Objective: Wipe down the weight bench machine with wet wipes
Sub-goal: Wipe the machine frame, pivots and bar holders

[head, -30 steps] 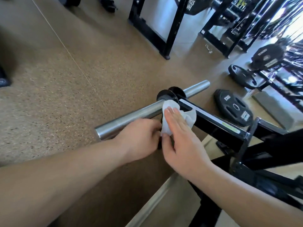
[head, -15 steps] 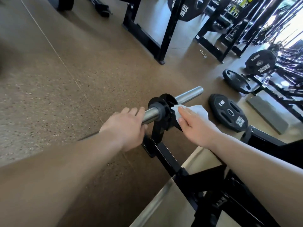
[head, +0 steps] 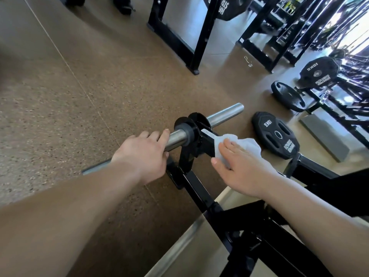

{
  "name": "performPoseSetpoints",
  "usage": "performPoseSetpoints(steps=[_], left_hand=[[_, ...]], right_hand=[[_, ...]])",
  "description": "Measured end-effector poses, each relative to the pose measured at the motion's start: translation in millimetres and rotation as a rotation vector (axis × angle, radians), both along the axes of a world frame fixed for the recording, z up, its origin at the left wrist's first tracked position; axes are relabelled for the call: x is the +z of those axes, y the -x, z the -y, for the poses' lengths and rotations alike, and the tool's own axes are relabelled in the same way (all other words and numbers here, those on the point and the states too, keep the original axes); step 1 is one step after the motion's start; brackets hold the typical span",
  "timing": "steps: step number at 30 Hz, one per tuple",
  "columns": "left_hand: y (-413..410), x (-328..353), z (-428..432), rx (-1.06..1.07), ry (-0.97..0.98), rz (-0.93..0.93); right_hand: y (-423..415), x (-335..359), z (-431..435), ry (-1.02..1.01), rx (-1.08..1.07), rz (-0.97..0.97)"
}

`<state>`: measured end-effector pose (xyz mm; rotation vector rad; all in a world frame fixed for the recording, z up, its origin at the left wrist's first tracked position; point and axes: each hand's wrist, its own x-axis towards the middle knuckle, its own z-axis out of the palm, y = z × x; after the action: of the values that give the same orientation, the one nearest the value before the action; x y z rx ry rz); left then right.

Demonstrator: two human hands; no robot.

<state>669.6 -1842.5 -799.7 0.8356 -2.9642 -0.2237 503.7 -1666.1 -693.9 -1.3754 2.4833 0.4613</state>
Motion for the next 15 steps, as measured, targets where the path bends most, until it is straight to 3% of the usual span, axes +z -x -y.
performPoseSetpoints(steps=[6, 9, 15], left_hand=[[-0.8, 2.4, -5.6, 0.033, -0.017, -0.005], [-1.1, -0.2, -5.0, 0.027, -0.035, -0.015], [0.5, 1.8, -4.4, 0.041, -0.040, 0.000]], right_hand=[[30.9, -11.9, 36.0, 0.395, 0.039, -0.126], [36.1, -36.6, 46.8, 0.310, 0.076, -0.018], [15.3, -26.4, 18.9, -0.006, -0.021, -0.080]])
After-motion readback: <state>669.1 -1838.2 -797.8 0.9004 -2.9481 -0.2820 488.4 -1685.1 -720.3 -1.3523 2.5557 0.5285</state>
